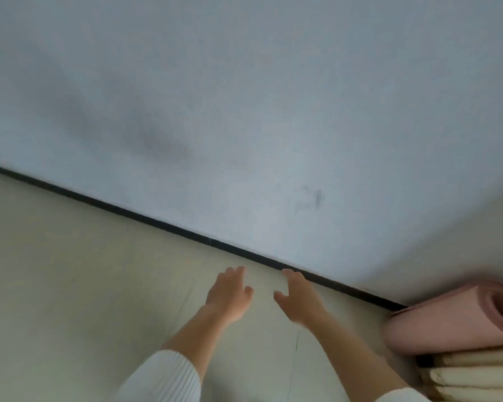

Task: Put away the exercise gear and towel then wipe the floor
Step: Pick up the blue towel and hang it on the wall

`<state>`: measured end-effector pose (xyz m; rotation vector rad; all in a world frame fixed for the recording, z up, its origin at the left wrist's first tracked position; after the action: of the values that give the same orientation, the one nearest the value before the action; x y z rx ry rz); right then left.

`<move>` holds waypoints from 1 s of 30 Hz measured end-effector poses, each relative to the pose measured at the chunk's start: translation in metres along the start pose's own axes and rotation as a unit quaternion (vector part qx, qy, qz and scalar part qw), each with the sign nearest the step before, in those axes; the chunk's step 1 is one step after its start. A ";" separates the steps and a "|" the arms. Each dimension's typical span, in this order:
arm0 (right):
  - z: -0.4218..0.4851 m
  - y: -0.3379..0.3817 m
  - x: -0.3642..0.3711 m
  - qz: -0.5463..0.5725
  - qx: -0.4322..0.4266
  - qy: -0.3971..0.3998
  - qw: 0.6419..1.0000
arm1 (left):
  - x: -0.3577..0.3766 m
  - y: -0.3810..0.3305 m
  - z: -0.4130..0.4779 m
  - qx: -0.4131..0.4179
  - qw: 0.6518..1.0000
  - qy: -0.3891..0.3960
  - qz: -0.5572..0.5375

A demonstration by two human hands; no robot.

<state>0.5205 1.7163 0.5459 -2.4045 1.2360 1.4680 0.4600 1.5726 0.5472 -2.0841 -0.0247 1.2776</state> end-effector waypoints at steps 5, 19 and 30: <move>-0.032 0.169 0.087 -0.094 -0.114 0.032 0.988 | -0.086 0.150 -0.078 -0.090 0.993 -0.075 -0.026; -0.202 0.642 0.366 -0.226 -0.363 0.131 0.894 | -0.330 0.562 -0.356 -0.314 0.917 -0.242 -0.053; -0.232 0.963 0.558 -0.317 -0.458 0.172 0.812 | -0.475 0.858 -0.433 -0.407 0.854 -0.313 -0.085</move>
<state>0.1772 0.6326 0.5612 -3.2335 -0.5049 1.6067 0.2831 0.5158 0.5632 -2.0947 -1.2017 1.9975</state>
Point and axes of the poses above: each hand's wrist, its own z-axis towards the middle knuckle, its own x-axis out of the palm, y = z × x, the point moved 7 cm from there along z, towards the middle knuckle, and after that the axes turned 11 degrees about x, right-handed, at the moved point
